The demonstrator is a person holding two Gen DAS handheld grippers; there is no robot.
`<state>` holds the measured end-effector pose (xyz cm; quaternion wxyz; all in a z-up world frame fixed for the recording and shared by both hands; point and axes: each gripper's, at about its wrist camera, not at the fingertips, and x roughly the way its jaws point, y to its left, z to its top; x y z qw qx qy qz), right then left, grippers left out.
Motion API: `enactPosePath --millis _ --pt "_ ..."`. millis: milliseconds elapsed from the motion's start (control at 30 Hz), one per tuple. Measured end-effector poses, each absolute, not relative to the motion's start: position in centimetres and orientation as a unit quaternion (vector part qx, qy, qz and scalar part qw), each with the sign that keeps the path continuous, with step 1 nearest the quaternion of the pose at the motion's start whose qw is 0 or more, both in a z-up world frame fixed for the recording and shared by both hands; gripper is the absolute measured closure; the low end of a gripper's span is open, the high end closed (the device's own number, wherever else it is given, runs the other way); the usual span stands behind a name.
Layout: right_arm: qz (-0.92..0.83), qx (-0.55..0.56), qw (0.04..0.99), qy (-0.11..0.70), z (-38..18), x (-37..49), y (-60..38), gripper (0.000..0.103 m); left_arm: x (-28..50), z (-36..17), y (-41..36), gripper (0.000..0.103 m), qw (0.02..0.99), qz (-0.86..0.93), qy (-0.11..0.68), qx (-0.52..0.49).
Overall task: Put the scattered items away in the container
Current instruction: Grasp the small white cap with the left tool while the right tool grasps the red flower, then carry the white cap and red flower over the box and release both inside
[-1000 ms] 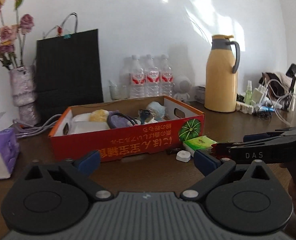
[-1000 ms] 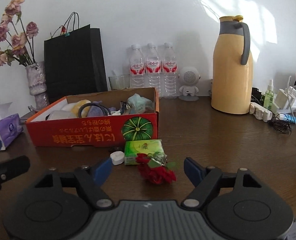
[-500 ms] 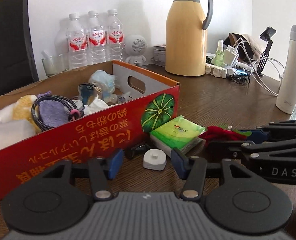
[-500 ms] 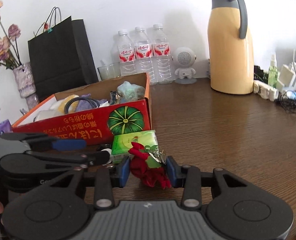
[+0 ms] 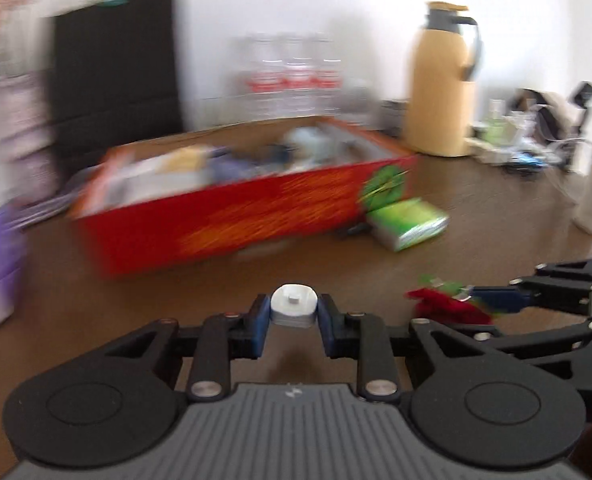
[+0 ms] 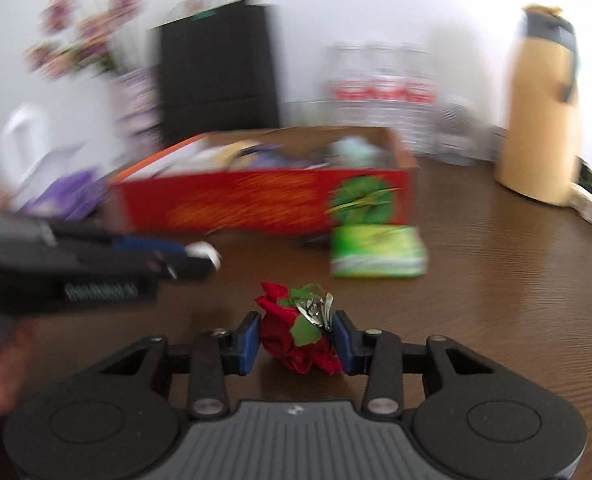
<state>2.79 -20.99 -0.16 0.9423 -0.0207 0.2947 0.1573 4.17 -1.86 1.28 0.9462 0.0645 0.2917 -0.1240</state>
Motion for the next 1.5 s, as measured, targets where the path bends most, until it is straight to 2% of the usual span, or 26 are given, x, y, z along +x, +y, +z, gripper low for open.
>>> enactPosePath --millis 133,267,300,433,500,700,733,767,833,867,967,1033,1300,1367,1400,1500 --pt "0.209 -0.055 0.93 0.297 0.2 -0.1 -17.9 0.061 -0.8 0.6 1.6 0.076 0.944 -0.056 0.323 0.021" --pt "0.243 -0.072 0.925 0.282 1.7 -2.3 -16.1 0.042 -2.9 0.6 2.0 0.075 0.944 -0.049 0.324 0.033" --pt "0.249 -0.068 0.927 0.272 2.2 -3.0 -16.1 0.038 -3.0 0.6 1.9 0.072 0.944 -0.052 0.323 0.039" --pt "0.239 -0.06 0.933 0.263 2.9 -3.5 -16.4 0.034 -2.9 0.6 1.7 0.045 0.945 -0.054 0.319 0.052" --pt "0.214 -0.084 0.935 0.271 2.4 -2.9 -15.7 0.034 -2.6 0.3 1.7 0.041 0.945 -0.064 0.317 0.055" --pt "0.191 -0.144 0.928 0.286 1.6 -0.8 -13.8 0.041 -1.5 -0.1 2.6 0.045 0.94 -0.068 0.333 0.033" --pt "0.183 -0.142 0.927 0.295 1.5 -0.5 -13.9 0.041 -1.3 0.0 2.7 0.049 0.94 -0.07 0.333 0.029" --pt "0.177 -0.136 0.927 0.302 1.4 -0.2 -14.0 0.041 -1.2 0.0 2.7 0.064 0.94 -0.07 0.332 0.032" --pt "0.18 -0.116 0.924 0.316 1.2 0.1 -14.5 0.054 -1.1 0.1 2.9 0.077 0.941 -0.07 0.33 0.027" --pt "0.185 -0.102 0.923 0.321 1.1 0.3 -14.9 0.061 -1.1 0.1 2.9 0.077 0.941 -0.073 0.33 0.021" --pt "0.185 -0.076 0.926 0.319 1.4 0.4 -15.9 0.062 -1.7 0.7 3.0 0.077 0.95 -0.065 0.306 0.015" --pt "0.183 -0.068 0.934 0.298 2.0 0.0 -16.3 0.063 -2.8 2.1 3.0 0.077 0.963 -0.051 0.263 0.009" --pt "0.164 0.007 0.981 0.101 5.6 -5.6 -18.8 0.06 -8.2 5.6 1.0 0.077 0.998 0.018 0.066 -0.015" --pt "0.157 0.021 0.985 0.076 5.5 -7.0 -19.4 0.061 -9.1 5.5 0.1 0.077 0.998 0.015 0.053 -0.019" --pt "0.152 0.018 0.986 0.066 5.4 -7.6 -19.5 0.066 -9.3 5.3 -0.3 0.077 0.998 0.012 0.052 -0.019" --pt "0.14 0.007 0.989 0.051 5.0 -8.9 -19.9 0.066 -9.7 5.2 -0.9 0.077 0.999 0.006 0.044 -0.022"
